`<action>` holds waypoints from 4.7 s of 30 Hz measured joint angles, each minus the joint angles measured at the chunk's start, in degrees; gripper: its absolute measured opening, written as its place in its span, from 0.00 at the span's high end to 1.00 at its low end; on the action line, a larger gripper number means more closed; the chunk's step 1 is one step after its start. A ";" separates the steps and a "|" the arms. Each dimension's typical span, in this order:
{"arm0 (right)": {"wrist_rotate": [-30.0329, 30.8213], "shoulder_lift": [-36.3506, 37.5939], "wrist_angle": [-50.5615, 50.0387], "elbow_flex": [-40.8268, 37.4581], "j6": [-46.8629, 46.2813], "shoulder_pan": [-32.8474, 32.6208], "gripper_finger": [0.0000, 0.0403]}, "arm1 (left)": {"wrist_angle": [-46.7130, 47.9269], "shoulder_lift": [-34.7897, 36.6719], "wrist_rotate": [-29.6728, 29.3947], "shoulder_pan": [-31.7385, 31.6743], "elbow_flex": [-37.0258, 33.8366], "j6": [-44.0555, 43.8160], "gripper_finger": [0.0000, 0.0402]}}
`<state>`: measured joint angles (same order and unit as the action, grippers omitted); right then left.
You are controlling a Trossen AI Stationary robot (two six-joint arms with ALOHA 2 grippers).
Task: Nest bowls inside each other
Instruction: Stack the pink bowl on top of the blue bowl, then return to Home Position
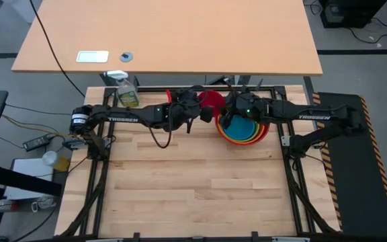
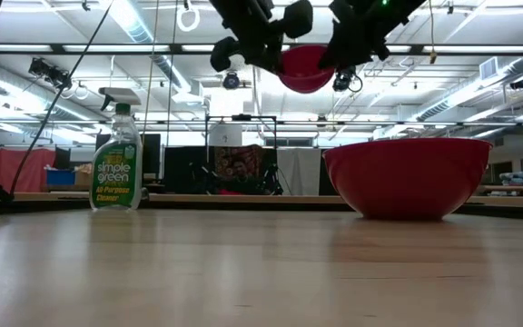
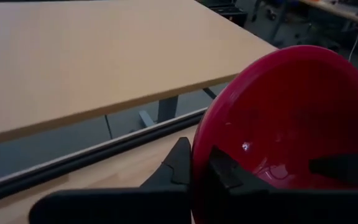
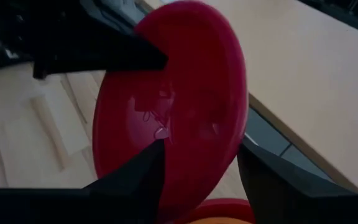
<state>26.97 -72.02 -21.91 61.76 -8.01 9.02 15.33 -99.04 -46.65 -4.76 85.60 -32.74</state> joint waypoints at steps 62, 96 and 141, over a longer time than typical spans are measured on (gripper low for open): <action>-9.82 7.26 -24.97 -6.25 -8.40 10.11 0.91 | -1.40 4.27 26.92 -1.06 -0.02 10.89 0.34; -22.56 4.34 -17.40 -19.16 -8.83 16.68 0.49 | -2.55 4.02 27.02 2.69 -0.07 11.37 0.46; -24.09 24.44 -2.81 -14.31 -11.60 21.24 0.27 | 5.75 6.17 28.25 2.17 -0.12 28.25 0.52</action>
<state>2.87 -47.57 -24.73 47.44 -19.60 30.26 21.08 -92.87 -18.40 -2.58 85.48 -4.49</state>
